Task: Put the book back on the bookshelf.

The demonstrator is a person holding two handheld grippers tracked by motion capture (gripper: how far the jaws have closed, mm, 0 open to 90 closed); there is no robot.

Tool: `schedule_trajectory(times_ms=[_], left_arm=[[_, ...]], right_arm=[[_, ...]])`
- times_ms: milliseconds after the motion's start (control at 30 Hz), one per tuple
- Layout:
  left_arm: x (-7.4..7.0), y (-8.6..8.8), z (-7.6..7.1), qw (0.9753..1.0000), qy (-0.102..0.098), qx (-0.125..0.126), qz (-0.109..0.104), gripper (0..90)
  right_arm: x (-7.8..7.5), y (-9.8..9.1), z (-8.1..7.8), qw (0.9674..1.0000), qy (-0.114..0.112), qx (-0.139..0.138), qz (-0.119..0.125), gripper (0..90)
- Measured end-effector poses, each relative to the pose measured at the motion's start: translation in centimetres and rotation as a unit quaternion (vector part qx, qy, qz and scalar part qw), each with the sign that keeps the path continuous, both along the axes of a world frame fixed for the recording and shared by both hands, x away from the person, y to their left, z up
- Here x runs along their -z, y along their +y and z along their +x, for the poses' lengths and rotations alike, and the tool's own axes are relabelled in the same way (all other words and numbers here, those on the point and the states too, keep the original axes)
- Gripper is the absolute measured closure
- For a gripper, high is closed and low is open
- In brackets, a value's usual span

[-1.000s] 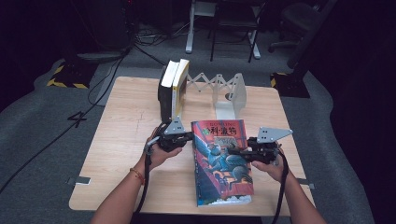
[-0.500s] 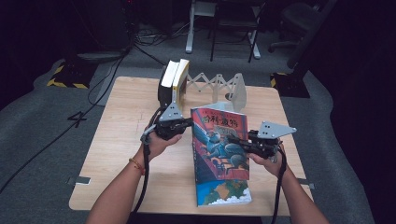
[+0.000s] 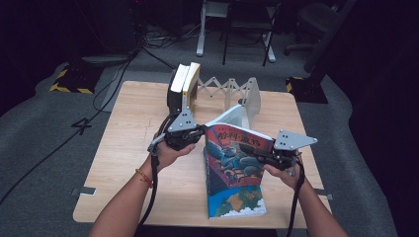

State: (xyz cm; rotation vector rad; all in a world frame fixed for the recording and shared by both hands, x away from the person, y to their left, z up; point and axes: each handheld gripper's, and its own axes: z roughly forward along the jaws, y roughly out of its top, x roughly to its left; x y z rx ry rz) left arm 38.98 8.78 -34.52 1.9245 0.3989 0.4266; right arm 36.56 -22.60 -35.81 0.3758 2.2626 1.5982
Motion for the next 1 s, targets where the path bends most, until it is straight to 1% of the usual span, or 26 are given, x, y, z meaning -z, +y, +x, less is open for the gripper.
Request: schedule_trajectory(times_ms=[33,67,100,133,200,300,367,400,433,467,533,667,700,767,833,867,900,933,967,1000], left_arm=[[-0.1,-0.1,-0.2,1.0000,-0.003,-0.001,0.001,89.7],[-0.1,-0.1,-0.6,0.9999,-0.008,-0.007,0.005,89.6],[-0.1,-0.1,-0.6,0.9999,-0.008,-0.007,0.005,89.6],[-0.1,0.0,-0.8,0.9999,-0.008,-0.007,0.002,89.6],[-0.1,0.1,-1.3,0.9999,-0.008,-0.005,-0.006,87.9],[0.0,0.1,-1.8,0.9999,-0.008,-0.005,-0.008,85.8],[0.3,0.2,-2.4,0.9999,-0.006,-0.008,-0.009,82.4],[0.4,0.3,-2.5,0.9999,-0.001,-0.007,-0.013,81.6],[0.4,0.3,-2.5,0.9999,-0.001,-0.007,-0.013,80.9],[0.9,0.5,-2.9,0.9998,0.007,-0.009,-0.019,78.8],[1.4,0.8,-3.3,0.9997,0.010,-0.009,-0.018,76.0],[2.6,1.0,-4.3,0.9998,0.017,-0.013,-0.005,70.9],[3.1,1.1,-4.6,0.9997,0.020,-0.014,-0.002,68.7],[3.8,1.1,-5.1,0.9995,0.029,-0.010,0.008,65.9],[4.7,1.0,-5.7,0.9991,0.034,-0.014,0.020,61.9],[5.1,0.9,-5.9,0.9989,0.036,-0.015,0.024,60.1],[5.5,0.9,-6.1,0.9986,0.043,-0.016,0.027,58.5],[5.8,0.9,-6.3,0.9983,0.048,-0.019,0.029,55.4],[6.1,1.0,-6.5,0.9980,0.047,-0.025,0.034,51.7],[6.3,1.0,-6.6,0.9978,0.050,-0.027,0.035,47.8]], right_arm=[[-0.1,-0.1,-0.2,1.0000,-0.002,0.000,-0.004,79.2],[-0.1,-0.3,-0.6,0.9999,-0.002,-0.007,-0.008,82.8],[-0.1,-0.3,-0.6,0.9999,-0.002,-0.007,-0.008,82.8],[-0.1,-0.4,-0.9,0.9999,-0.005,-0.008,-0.009,83.2],[-0.1,-0.5,-1.8,0.9996,-0.019,-0.010,-0.015,83.7],[0.0,-0.6,-2.2,0.9995,-0.026,-0.011,-0.016,83.8],[0.1,-0.8,-2.7,0.9994,-0.031,-0.010,-0.011,83.9],[0.2,-0.8,-2.8,0.9994,-0.032,-0.010,-0.011,83.9],[0.2,-0.8,-2.9,0.9993,-0.034,-0.010,-0.011,83.9],[0.2,-0.8,-3.1,0.9991,-0.039,-0.008,-0.013,83.9],[0.2,-0.8,-3.4,0.9990,-0.042,-0.005,-0.014,83.9],[0.3,-0.9,-3.7,0.9989,-0.045,-0.003,-0.010,84.0],[0.4,-0.9,-3.8,0.9990,-0.045,-0.002,-0.008,84.0],[0.4,-0.9,-4.0,0.9988,-0.049,-0.002,-0.008,84.0],[0.5,-1.0,-4.1,0.9987,-0.051,-0.001,-0.008,84.0],[0.5,-1.0,-4.2,0.9987,-0.050,-0.001,-0.007,84.0],[0.5,-1.1,-4.3,0.9987,-0.051,-0.001,-0.006,83.9],[0.5,-1.1,-4.4,0.9987,-0.050,-0.001,-0.005,83.9],[0.6,-1.1,-4.4,0.9987,-0.051,0.000,-0.004,83.9],[0.6,-1.2,-4.5,0.9986,-0.052,0.000,-0.004,84.0]])
